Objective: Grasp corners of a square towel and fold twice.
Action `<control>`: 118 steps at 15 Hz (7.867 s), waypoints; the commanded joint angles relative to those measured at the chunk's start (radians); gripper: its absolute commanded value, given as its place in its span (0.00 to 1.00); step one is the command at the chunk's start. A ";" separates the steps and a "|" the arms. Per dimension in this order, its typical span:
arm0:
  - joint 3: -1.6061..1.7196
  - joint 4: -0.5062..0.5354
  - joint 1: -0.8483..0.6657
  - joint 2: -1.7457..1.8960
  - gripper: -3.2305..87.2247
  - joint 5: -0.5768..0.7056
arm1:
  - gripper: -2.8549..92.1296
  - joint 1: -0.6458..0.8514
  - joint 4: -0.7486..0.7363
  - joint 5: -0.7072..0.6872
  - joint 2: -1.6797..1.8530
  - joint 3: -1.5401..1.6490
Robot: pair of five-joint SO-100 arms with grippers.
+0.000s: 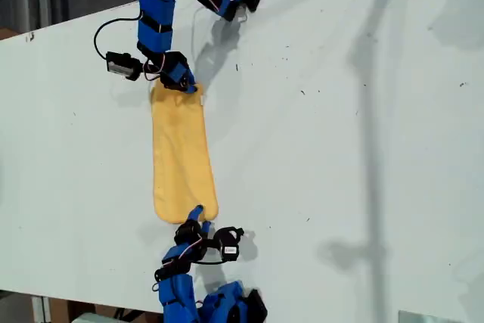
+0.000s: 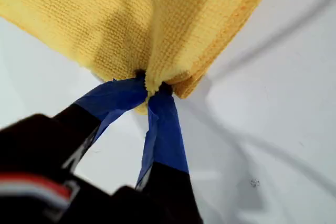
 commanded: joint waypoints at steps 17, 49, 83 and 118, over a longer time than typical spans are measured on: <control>-0.077 -0.020 -0.005 -0.150 0.02 -0.103 | 0.03 -0.021 -0.003 -0.023 0.041 -0.032; -0.531 0.365 0.055 -0.337 0.03 -0.017 | 0.03 -0.011 0.086 -0.046 0.359 0.037; -1.201 0.733 -0.423 -0.739 0.03 0.517 | 0.03 0.114 0.244 -0.293 -0.127 -0.548; -0.980 0.595 -0.413 -0.881 0.22 0.515 | 0.25 0.178 0.198 -0.295 -0.219 -0.321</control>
